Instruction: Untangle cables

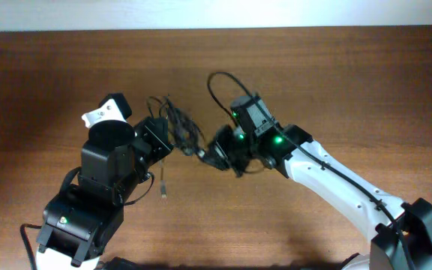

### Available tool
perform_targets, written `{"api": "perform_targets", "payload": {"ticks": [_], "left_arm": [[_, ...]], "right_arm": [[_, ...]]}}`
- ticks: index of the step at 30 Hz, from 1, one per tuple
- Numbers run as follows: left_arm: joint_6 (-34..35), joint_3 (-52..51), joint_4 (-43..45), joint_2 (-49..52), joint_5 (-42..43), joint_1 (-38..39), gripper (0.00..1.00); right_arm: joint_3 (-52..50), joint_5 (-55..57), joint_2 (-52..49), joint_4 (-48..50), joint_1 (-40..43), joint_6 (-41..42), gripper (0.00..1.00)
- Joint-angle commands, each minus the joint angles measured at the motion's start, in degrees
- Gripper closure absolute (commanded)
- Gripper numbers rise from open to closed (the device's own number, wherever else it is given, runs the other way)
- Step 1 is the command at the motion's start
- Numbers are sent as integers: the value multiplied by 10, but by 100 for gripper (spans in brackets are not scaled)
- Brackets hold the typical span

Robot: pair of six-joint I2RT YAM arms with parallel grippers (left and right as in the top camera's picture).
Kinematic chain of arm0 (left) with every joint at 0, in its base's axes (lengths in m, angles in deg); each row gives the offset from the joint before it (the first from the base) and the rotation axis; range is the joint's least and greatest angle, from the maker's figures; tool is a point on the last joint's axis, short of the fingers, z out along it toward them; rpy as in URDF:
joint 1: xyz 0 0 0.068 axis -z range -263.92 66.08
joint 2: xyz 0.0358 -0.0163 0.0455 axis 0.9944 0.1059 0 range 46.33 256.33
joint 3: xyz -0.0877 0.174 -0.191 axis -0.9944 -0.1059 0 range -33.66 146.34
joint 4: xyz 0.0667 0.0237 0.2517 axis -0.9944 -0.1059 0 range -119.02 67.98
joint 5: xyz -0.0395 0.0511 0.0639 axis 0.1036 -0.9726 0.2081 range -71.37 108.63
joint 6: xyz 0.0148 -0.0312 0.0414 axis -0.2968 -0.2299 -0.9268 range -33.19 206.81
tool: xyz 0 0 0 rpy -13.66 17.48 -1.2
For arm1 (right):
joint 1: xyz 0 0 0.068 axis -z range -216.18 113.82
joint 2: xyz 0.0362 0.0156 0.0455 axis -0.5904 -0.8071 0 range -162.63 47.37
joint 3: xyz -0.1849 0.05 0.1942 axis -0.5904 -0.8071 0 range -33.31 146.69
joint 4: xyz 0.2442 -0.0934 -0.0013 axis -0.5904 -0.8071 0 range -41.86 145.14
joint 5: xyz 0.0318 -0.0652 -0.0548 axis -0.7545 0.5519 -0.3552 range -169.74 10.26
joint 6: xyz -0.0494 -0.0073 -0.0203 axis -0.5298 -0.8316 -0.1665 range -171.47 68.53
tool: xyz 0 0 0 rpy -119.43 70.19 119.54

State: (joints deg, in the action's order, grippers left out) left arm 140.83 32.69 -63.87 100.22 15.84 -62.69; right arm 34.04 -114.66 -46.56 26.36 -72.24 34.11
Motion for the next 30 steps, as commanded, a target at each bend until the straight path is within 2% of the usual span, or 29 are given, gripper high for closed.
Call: {"api": "perform_targets", "payload": {"ticks": [1, 3, 8, 9, 10, 11, 12, 13, 16, 18, 19, 20, 23, 25, 27, 28, 30], "left_arm": [[-12, 5, 6, -9, -1, -3, 100], [-12, 5, 6, -12, -9, -3, 100], [-12, 5, 5, -17, -22, -3, 100], [-12, 5, 3, -17, -22, -3, 100], [-12, 5, 1, -17, -22, -3, 100], [-12, 5, -3, -17, -22, -3, 100], [-12, 5, -6, -17, -22, -3, 100], [-12, 5, -11, -17, -22, -3, 100], [-27, 5, -12, -17, -20, -3, 100], [-69, 5, -11, -15, -20, -3, 100], [-108, 5, -11, -13, -19, -3, 100], [-126, 5, -12, -11, -15, -3, 100], [-141, 5, -12, 16, 27, -3, 100], [-185, 5, -11, 41, 63, -3, 99], [-278, 5, 0, 64, 145, -3, 99], [-342, 5, 7, 76, 211, -3, 98], [-468, 5, 6, 113, 356, -3, 90]], "right_arm": [[-4, 190, -1, -111, 16, -124, 96], [-4, 243, -1, -149, 24, -171, 96], [-4, 315, 0, -212, 32, -218, 96], [-4, 318, 2, -212, 32, -233, 92], [-3, 316, 3, -212, 35, -238, 67], [-3, 313, 3, -214, 38, -239, 57], [-3, 307, 6, -216, 44, -239, 51], [-2, 304, 11, -220, 54, -239, 32], [2, 292, 39, -220, 82, -288, 22], [3, 275, 62, -217, 104, -337, 16], [3, 173, 83, -193, 124, -409, 14], [3, 90, 93, -168, 132, -444, 12], [3, -108, 110, -73, 136, -477, 9], [3, -98, 111, -60, 136, -497, 9], [3, -73, 111, -71, 136, -518, 10], [3, -58, 111, -76, 136, -518, 10], [3, 4, 111, -101, 136, -518, 10]]}}
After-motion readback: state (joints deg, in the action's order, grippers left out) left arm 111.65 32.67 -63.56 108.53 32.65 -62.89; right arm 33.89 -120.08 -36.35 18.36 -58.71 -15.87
